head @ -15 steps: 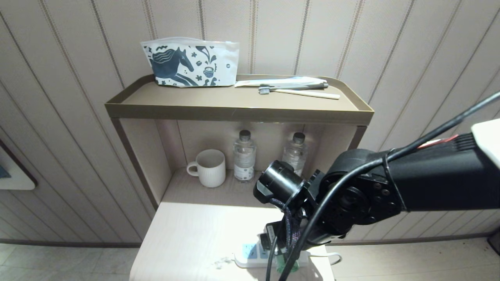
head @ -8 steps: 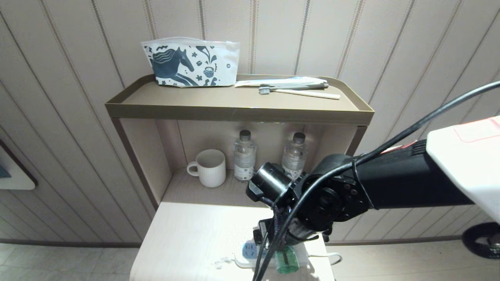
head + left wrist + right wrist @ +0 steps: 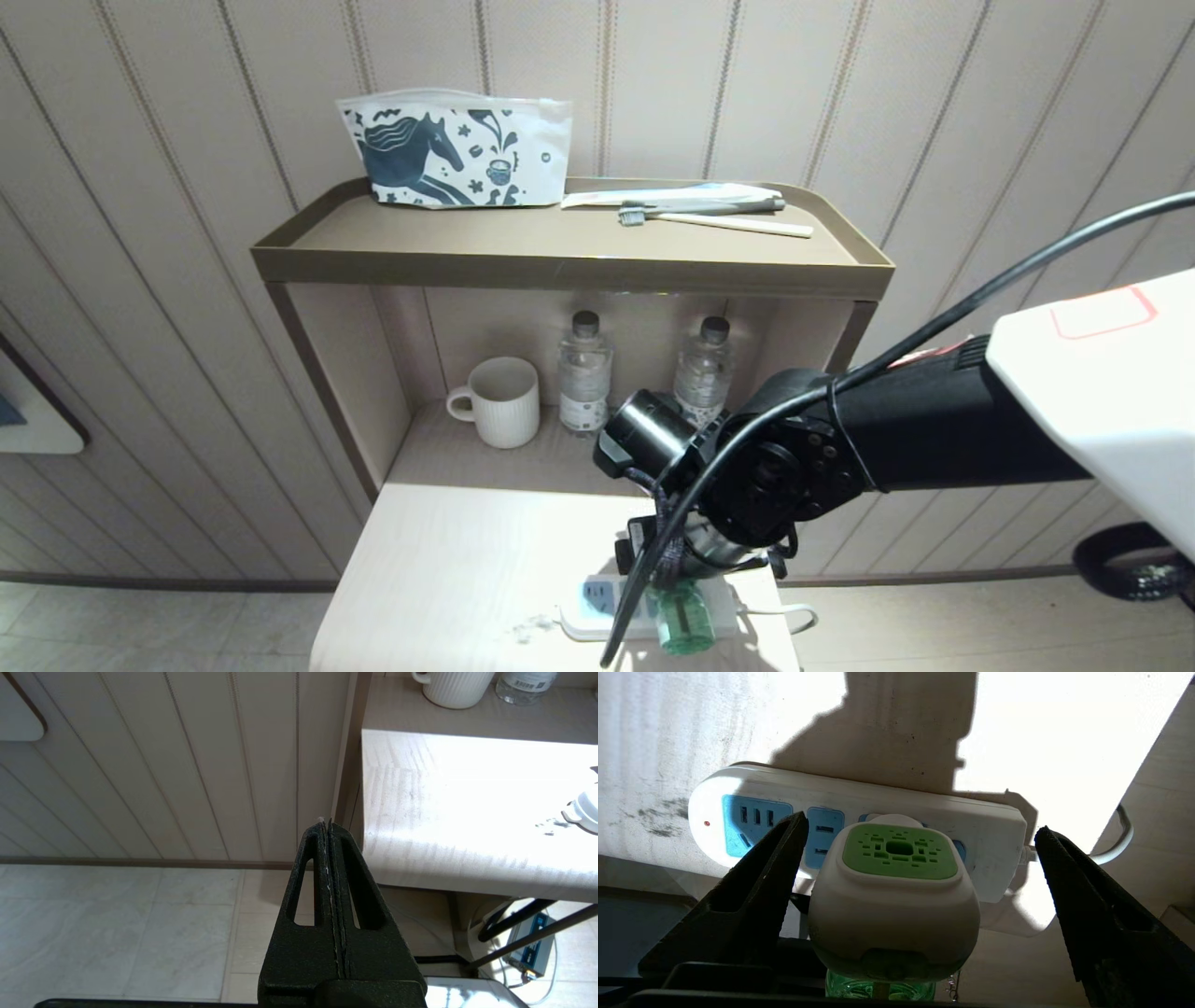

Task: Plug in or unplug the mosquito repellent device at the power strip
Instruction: Hold the socket with your left hand and unplug it with your right hand

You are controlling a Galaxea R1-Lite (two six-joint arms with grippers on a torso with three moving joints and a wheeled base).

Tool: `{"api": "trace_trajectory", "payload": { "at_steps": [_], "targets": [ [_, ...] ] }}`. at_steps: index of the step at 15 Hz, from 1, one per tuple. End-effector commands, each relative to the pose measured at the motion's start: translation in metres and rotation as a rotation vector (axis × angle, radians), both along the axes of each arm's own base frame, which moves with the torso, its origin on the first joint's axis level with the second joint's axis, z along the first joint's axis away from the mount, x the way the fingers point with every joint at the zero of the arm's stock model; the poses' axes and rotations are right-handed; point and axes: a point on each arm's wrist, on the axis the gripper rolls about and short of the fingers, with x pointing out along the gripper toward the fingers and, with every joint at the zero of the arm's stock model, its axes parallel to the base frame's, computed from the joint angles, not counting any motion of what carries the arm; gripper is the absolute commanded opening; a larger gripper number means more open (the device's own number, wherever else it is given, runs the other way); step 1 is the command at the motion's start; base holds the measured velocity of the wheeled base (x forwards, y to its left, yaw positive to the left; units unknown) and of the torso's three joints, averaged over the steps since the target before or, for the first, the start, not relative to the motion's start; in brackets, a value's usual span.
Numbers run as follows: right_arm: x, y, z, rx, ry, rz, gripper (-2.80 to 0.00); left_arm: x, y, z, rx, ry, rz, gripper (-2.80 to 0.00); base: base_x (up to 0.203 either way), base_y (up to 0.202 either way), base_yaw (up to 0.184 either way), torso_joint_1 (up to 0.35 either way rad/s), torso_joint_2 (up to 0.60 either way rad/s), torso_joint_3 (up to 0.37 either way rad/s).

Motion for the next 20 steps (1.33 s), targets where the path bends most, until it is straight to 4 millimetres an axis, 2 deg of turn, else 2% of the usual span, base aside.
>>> {"api": "trace_trajectory", "payload": {
  "at_steps": [1, 5, 12, 17, 18, 20],
  "targets": [
    [0.000, 0.000, 0.005, 0.021, -0.004, -0.024, 0.00, 0.000, 0.000, 0.000, 0.000, 0.003, 0.001, -2.80, 0.000, 0.000, 0.000, 0.000, 0.00, 0.000],
    [0.002, 0.003, 0.011, 0.076, 0.010, -0.125, 0.00, 0.000, 0.000, 0.000, 0.000, 0.004, 0.001, -2.80, 0.000, 0.000, 0.000, 0.000, 0.00, 0.000],
    [0.009, 0.004, -0.004, 0.041, 0.037, -0.135, 0.00, 0.000, 0.000, 0.000, 0.000, 0.003, 0.001, -2.80, 0.000, 0.000, 0.000, 0.000, 0.00, 0.000],
    [0.011, 0.002, -0.004, 0.041, 0.036, -0.139, 0.00, 0.000, 0.000, 0.000, 0.000, 0.004, 0.001, -2.80, 0.000, 0.000, 0.000, 0.000, 0.00, 0.000],
    [0.011, 0.003, -0.004, 0.041, 0.036, -0.139, -2.80, 0.000, 0.000, 0.000, 0.000, 0.003, 0.001, -2.80, 0.000, 0.000, 0.000, 0.000, 0.00, 0.000],
    [0.011, 0.002, -0.004, 0.039, 0.035, -0.134, -2.80, 0.000, 0.000, 0.000, 0.000, 0.002, 0.001, -2.80, 0.000, 0.000, 0.000, 0.000, 0.00, 0.000]
  ]
}}
